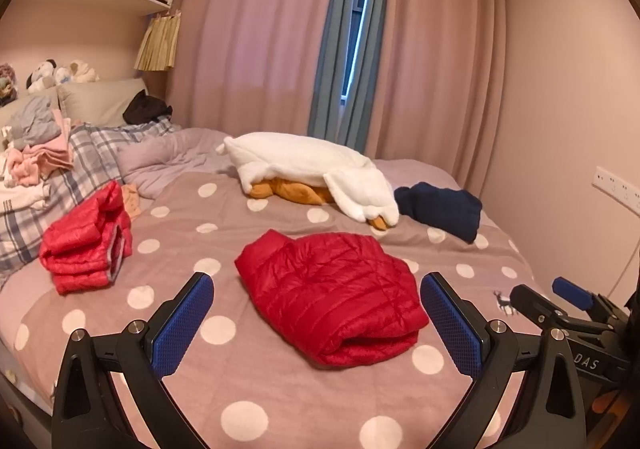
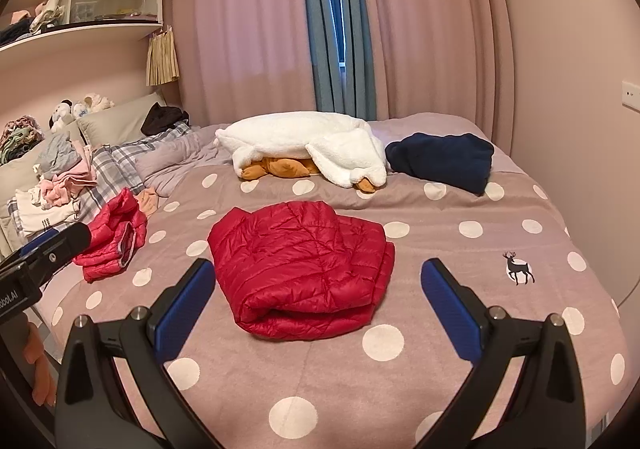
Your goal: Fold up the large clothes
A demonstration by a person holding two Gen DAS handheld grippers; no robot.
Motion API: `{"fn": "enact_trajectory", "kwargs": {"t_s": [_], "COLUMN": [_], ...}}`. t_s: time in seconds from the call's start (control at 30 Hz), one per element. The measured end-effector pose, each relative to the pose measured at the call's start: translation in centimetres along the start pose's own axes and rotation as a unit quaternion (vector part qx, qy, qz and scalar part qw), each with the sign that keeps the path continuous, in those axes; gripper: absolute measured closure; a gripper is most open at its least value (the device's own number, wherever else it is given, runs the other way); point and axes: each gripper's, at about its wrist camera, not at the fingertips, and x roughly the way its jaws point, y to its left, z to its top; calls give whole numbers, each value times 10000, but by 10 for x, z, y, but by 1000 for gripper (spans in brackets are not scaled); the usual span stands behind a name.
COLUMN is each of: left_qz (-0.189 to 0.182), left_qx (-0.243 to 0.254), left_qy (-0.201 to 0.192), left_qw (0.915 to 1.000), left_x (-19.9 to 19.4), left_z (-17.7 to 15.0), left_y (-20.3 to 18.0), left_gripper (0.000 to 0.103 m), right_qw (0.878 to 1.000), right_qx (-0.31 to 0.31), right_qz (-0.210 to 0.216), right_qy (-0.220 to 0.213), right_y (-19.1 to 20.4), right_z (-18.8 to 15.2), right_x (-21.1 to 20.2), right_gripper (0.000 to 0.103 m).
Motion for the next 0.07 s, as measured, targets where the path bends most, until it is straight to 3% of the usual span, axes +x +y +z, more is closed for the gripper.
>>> {"fn": "enact_trajectory", "kwargs": {"t_s": [0.07], "left_qz": [-10], "left_qx": [-11], "left_qy": [16], "left_qw": [10000], "left_x": [0], "left_z": [-1], "left_y": [0], "left_gripper": [1], "right_qw": [10000], "right_qx": [-11], "right_qz": [-8], "right_qy": [-1], "right_y": [0], "right_z": [0], "right_x": [0], "right_gripper": [0]}}
